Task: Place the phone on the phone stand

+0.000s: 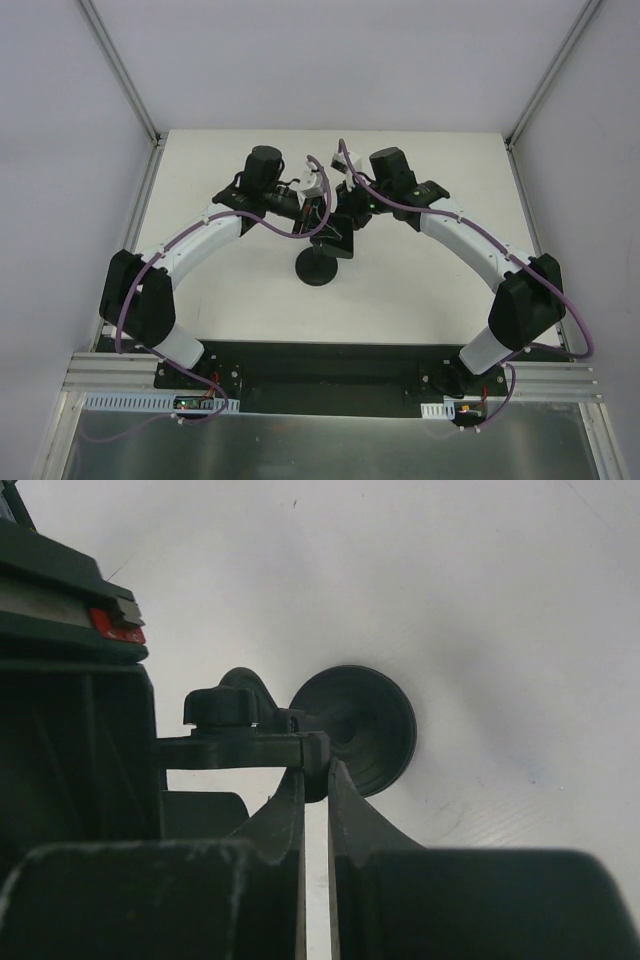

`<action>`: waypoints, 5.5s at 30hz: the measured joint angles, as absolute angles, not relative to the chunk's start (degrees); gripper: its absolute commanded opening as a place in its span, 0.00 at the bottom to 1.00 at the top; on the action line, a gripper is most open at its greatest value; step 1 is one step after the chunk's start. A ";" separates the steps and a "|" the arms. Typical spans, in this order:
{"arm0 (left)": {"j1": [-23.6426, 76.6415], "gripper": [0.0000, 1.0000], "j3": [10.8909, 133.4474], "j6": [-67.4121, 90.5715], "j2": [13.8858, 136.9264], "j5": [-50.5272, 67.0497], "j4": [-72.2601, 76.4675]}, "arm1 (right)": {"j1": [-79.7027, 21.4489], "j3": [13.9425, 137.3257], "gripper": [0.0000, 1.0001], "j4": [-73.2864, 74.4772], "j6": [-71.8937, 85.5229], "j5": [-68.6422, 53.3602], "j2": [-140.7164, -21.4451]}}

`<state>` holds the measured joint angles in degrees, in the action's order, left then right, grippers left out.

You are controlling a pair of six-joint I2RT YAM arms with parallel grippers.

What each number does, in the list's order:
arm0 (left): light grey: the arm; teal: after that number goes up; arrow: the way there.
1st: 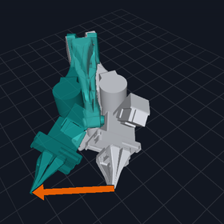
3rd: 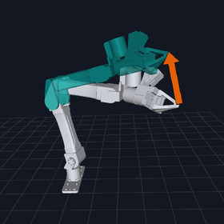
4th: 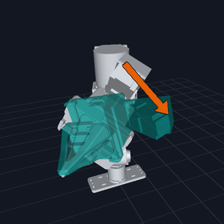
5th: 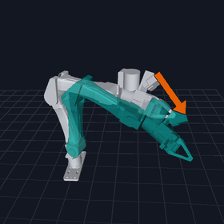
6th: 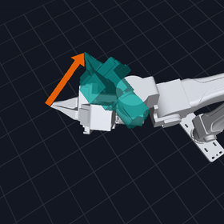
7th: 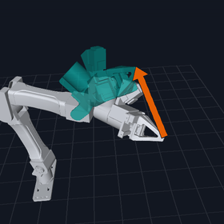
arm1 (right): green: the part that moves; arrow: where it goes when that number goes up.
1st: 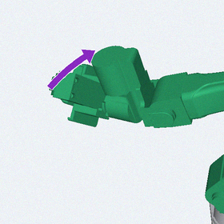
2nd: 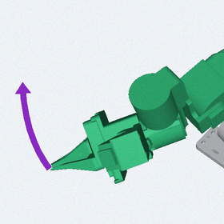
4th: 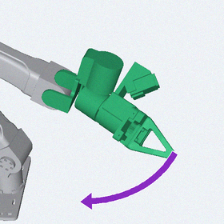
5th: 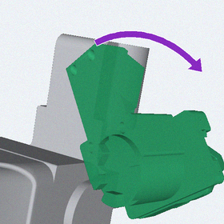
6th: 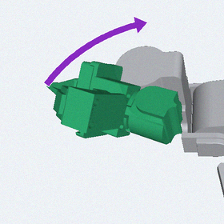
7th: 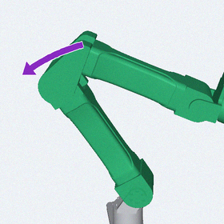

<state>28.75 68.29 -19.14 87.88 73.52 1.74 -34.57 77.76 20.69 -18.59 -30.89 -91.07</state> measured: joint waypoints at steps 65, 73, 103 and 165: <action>35.68 0.00 53.45 2.31 81.80 -27.11 13.34 | -60.10 52.21 0.70 -11.38 7.60 34.98 -47.11; 36.03 0.00 51.40 4.08 72.38 -25.91 9.23 | -41.76 54.57 0.80 -11.18 2.76 19.66 -58.19; 16.38 0.00 51.40 9.21 54.35 24.03 -17.32 | -40.45 68.40 0.88 -34.11 17.28 -54.50 -101.93; -13.56 0.41 79.37 -0.91 112.25 -2.50 -29.02 | -20.97 49.87 0.00 -44.75 18.85 -46.50 -89.58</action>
<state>-13.56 79.37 -0.91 112.25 -2.50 -29.02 -20.97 49.87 -44.75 18.85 -46.50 -89.58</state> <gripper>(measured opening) 0.602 0.092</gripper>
